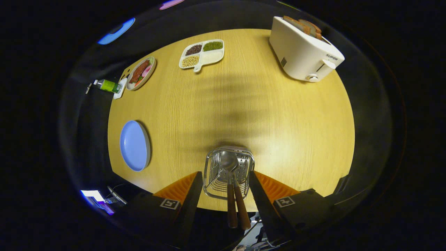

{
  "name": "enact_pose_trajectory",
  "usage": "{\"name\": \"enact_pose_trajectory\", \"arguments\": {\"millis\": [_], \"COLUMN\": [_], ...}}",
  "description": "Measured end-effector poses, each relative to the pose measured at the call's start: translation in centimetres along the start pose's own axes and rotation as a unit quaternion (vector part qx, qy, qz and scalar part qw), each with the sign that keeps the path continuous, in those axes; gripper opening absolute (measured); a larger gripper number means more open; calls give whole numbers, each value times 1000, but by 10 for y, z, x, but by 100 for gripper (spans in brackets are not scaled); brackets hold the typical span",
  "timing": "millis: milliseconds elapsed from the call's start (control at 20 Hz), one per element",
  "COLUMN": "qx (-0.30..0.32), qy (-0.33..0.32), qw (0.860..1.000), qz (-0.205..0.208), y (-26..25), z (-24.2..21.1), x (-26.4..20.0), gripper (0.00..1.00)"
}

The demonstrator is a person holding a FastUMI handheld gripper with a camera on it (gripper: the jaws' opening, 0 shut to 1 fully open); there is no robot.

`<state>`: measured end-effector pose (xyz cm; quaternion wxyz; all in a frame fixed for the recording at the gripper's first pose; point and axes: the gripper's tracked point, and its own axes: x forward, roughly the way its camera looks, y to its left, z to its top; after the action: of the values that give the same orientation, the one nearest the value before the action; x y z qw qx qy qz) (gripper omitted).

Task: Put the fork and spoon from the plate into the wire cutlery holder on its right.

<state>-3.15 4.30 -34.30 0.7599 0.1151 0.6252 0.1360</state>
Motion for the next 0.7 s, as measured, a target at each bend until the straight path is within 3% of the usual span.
{"name": "enact_pose_trajectory", "arguments": {"millis": [150, 400, 500, 700], "qx": [-5, -27, -46, -110], "qy": [-100, -270, -337, -458], "qw": [995, 962, 940, 882], "qz": [-8, -6, -9, -26], "y": [5, 20, 16, 20], "z": [21, 57, 76, 101], "x": [-25, -97, -131, -208], "gripper": [97, 100, 99, 99]}}
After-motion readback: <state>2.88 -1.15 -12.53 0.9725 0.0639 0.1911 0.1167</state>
